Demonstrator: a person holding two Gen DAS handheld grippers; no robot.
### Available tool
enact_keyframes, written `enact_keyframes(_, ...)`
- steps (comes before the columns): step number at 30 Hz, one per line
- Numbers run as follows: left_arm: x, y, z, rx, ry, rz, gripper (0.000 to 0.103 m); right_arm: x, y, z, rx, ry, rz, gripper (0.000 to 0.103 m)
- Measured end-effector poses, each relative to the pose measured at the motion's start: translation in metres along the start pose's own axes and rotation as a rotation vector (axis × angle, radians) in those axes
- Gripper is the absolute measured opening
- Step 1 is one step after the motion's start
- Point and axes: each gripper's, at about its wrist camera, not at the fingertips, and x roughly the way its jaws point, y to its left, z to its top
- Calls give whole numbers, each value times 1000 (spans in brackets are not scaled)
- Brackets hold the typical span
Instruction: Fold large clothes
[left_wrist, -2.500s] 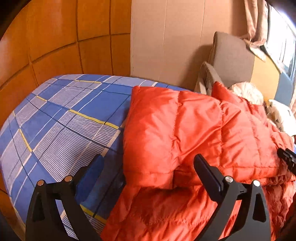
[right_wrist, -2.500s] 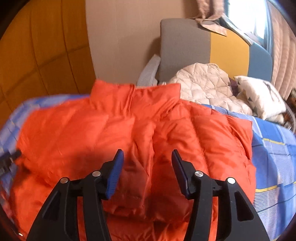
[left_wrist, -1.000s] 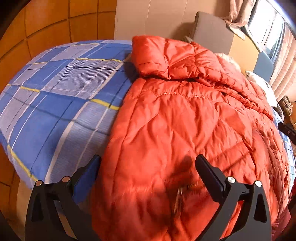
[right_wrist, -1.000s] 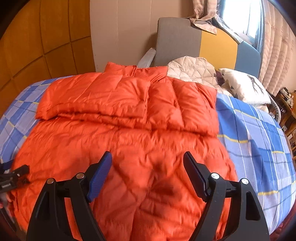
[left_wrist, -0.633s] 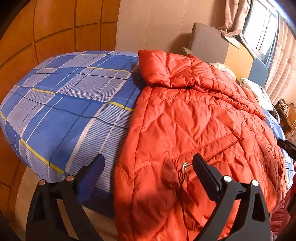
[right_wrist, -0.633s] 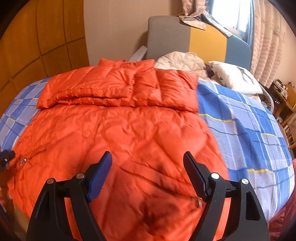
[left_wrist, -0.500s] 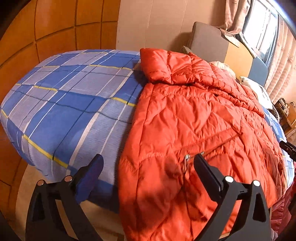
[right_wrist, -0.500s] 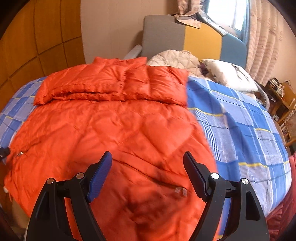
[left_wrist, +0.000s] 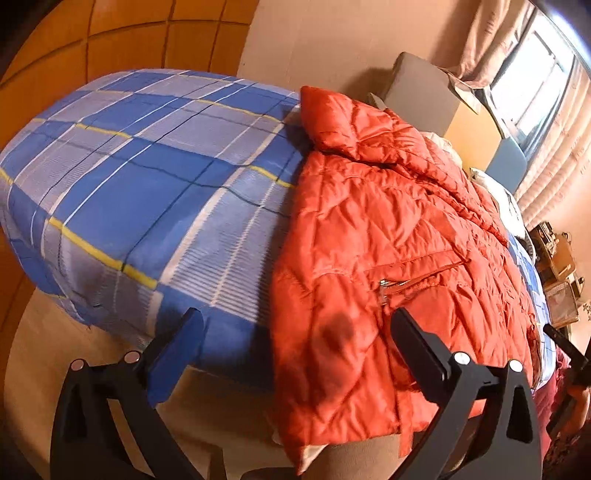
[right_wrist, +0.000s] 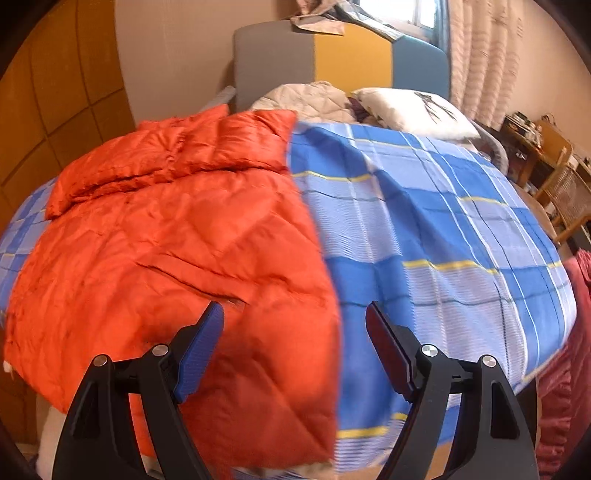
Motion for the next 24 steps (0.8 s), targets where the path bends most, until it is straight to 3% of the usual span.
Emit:
enact_keyframes(5,1,-1,-6,27,30,-58,99,3,-27,-11,107,36,94,79)
enact_keyframes(7,2,-8,-8,44,42,-115,97,6,-34,-16,144,55,129,79)
enact_keyframes(11,13,-17,-15,92,110,-140,75,13,-35,-26,162,101,226,79)
enact_keyframes(14,16,-19,-18,100,128,-135,72,20,-38,-34,183,139,276,79)
enact_keyframes(18,25,-15,-23,83,183,-163,72,27,-46,-45,270,172,395,68)
enact_keyframes(22,31,-14,-28,77,210,-177,72,27,-44,-46,265,158,394,68)
enact_keyframes(24,27,-16,-27,86,186,-184,66,26,-42,-45,245,148,376,68)
